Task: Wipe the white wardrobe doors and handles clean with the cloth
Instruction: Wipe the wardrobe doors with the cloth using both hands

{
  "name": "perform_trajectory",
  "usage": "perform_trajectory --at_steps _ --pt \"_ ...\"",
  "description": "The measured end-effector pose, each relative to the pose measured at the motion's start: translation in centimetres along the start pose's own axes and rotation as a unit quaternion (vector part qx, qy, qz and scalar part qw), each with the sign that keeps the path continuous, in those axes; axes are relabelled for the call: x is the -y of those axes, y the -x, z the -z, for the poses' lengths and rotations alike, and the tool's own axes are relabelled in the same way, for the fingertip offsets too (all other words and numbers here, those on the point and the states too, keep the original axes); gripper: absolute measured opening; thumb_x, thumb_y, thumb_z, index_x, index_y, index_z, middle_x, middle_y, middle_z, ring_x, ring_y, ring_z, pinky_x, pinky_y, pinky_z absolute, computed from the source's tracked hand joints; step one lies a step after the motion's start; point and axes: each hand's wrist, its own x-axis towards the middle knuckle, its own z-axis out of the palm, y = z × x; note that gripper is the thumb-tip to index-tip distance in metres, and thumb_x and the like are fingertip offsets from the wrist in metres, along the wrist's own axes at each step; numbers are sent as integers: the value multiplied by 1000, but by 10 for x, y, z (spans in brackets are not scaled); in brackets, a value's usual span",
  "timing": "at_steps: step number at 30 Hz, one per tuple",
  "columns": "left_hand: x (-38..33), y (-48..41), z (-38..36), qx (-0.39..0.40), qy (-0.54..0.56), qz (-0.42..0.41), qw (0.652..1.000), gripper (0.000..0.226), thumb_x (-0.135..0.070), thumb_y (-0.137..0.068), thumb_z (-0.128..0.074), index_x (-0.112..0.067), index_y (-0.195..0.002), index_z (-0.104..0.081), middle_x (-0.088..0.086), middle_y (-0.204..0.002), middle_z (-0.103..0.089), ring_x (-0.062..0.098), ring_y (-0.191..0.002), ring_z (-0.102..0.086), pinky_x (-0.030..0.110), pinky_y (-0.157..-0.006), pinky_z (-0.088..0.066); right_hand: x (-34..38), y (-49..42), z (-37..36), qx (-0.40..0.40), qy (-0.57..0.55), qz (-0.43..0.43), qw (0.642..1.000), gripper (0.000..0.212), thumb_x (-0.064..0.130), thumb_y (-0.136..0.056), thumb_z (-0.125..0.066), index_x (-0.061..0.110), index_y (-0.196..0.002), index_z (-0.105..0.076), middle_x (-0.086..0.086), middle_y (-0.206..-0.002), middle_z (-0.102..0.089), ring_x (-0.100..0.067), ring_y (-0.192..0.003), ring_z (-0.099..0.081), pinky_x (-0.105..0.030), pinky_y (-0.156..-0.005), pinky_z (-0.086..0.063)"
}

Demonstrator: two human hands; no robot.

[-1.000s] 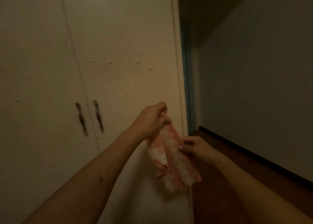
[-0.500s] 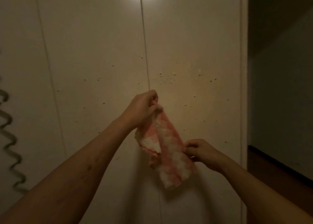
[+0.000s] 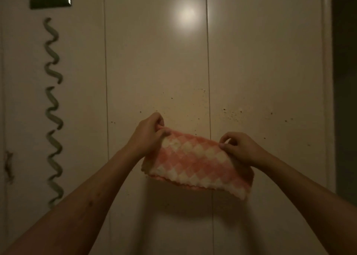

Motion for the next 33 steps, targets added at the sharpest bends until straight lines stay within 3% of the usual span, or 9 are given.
perform_trajectory --at_steps 6,8,11,14,16,20,23,28,33 --pt "28 -19 18 10 4 5 1000 13 -16 -96 -55 -19 -89 -44 12 -85 -63 22 -72 -62 38 -61 -52 42 -48 26 15 3 58 998 11 13 -101 -53 18 -92 -48 -10 -96 -69 -27 -82 -66 -34 -68 -57" --pt "36 -27 22 6 3 2 1000 18 -9 -97 -49 -22 -87 -43 12 -83 -63 23 -64 -56 35 -53 -46 52 -64 34 32 25 69 997 16 2 -100 -48 14 -90 -48 -13 -101 -66 -24 -80 -61 -26 -61 -53" --pt "40 -42 28 0 -18 -6 1000 24 3 -92 -39 -20 -84 -44 9 -76 -60 18 -57 -48 30 -48 -38 65 -86 45 37 68 78 994 26 -13 -93 -42 8 -85 -56 -9 -90 -64 -15 -70 -55 -14 -48 -42" --pt "38 -60 33 -30 -41 -8 999 24 6 -84 -40 -16 -79 -48 7 -76 -61 26 -64 -56 39 -53 -48 71 -108 54 15 135 105 985 33 -11 -91 -49 12 -75 -65 1 -82 -62 -14 -78 -56 -19 -61 -42" --pt "35 -77 34 -57 -59 -19 996 22 7 -81 -43 -12 -77 -53 6 -78 -61 30 -71 -60 43 -61 -53 71 -125 57 -21 185 135 973 26 -8 -91 -57 13 -80 -69 1 -89 -63 -19 -90 -59 -26 -77 -45" --pt "35 -113 38 -105 -104 -35 988 29 12 -78 -42 -9 -78 -61 2 -84 -57 23 -79 -54 31 -68 -40 76 -147 59 -77 224 158 958 23 -6 -92 -56 7 -100 -74 -11 -115 -62 -31 -107 -58 -38 -96 -47" --pt "42 -141 38 -122 -149 -40 980 26 11 -81 -45 -8 -88 -61 5 -96 -52 20 -85 -48 29 -73 -36 78 -163 62 -90 248 173 949 30 -8 -92 -51 5 -110 -72 -11 -114 -59 -28 -106 -56 -29 -85 -39" --pt "43 -176 37 -136 -197 -53 970 22 8 -84 -49 -10 -92 -58 8 -104 -49 22 -90 -49 30 -76 -39 78 -195 70 -140 280 222 923 32 -2 -93 -54 6 -120 -69 -14 -117 -61 -32 -109 -56 -36 -91 -46" --pt "42 -204 34 -165 -236 -63 955 15 -2 -88 -53 -7 -101 -58 12 -114 -47 27 -97 -49 31 -80 -42 81 -226 71 -215 311 264 887 27 14 -93 -64 6 -118 -70 -14 -113 -53 -26 -90 -48 -29 -73 -36"
